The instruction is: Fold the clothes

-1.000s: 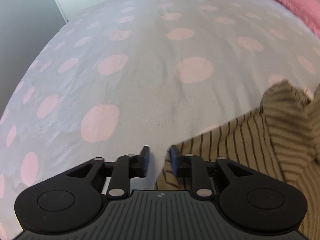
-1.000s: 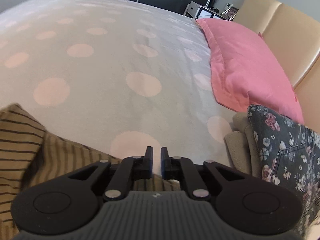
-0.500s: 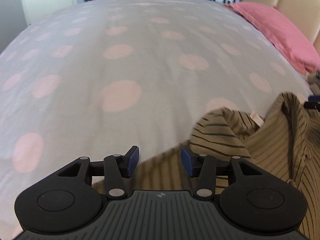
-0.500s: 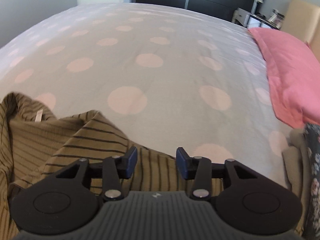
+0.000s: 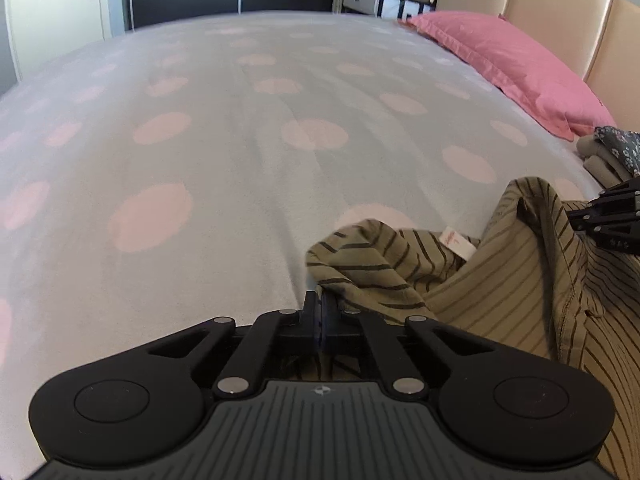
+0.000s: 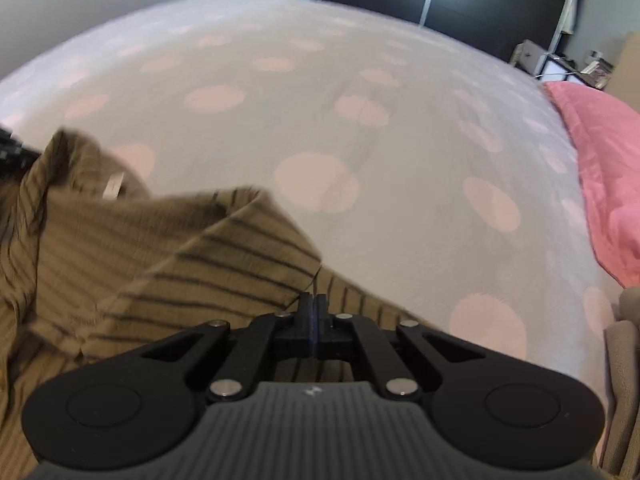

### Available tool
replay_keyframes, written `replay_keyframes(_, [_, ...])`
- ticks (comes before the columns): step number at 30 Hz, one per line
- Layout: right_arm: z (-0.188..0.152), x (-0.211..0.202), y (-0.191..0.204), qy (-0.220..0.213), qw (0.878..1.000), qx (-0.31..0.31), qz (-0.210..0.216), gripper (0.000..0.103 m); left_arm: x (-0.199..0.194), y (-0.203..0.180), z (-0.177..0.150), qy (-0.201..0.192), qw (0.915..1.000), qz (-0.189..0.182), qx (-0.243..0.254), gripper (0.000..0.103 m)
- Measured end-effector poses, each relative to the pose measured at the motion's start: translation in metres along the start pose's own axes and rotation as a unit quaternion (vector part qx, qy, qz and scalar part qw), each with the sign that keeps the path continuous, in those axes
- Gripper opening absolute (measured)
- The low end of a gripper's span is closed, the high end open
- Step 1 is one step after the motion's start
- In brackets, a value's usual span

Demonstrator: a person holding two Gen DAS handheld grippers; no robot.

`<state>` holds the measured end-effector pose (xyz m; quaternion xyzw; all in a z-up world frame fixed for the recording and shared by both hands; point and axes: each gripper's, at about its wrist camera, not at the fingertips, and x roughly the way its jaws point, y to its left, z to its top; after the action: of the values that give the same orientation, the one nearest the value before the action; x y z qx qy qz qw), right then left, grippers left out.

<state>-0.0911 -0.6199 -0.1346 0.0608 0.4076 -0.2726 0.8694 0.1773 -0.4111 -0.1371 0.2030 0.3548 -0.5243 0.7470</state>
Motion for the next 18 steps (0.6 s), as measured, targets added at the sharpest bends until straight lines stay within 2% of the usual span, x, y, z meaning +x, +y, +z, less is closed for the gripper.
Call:
replay_keyframes(3, [0.002,-0.001,-0.015,0.005,0.999,0.028,-0.025,0.0,-0.011,0.012,0.004,-0.014,0.9995,0.023,-0.017,0.0])
replay_keyframes(7, [-0.001,0.008,-0.024,0.037,0.997,0.055,-0.039,0.002,0.003,0.018,0.006,0.037,0.9981,0.042,-0.025,0.0])
replay_keyframes(9, [0.003,0.001,-0.026,0.027,0.997,0.07,-0.034,0.006,0.004,0.019,0.008,0.047,0.9974,0.046,-0.03,0.008])
replay_keyframes(10, [0.005,-0.002,-0.027,0.022,0.996,0.077,-0.032,0.007,0.0,0.02,0.01,0.037,0.9976,0.049,-0.032,0.019])
replay_keyframes(11, [0.008,-0.006,-0.028,0.017,0.996,0.085,-0.029,0.012,-0.004,0.021,0.013,0.026,0.9977,0.052,-0.035,0.025])
replay_keyframes(14, [0.024,-0.016,-0.022,0.005,0.994,0.105,0.0,0.032,-0.018,0.022,0.028,-0.004,0.998,0.049,-0.041,0.03])
replay_keyframes(16, [0.036,-0.018,-0.011,0.001,0.995,0.103,0.017,0.034,-0.021,0.016,0.041,-0.013,0.9989,0.036,-0.025,0.033])
replay_keyframes(18, [0.048,-0.013,0.004,0.005,0.996,0.089,0.023,0.037,-0.019,0.002,0.052,-0.008,0.9994,0.029,0.017,0.041])
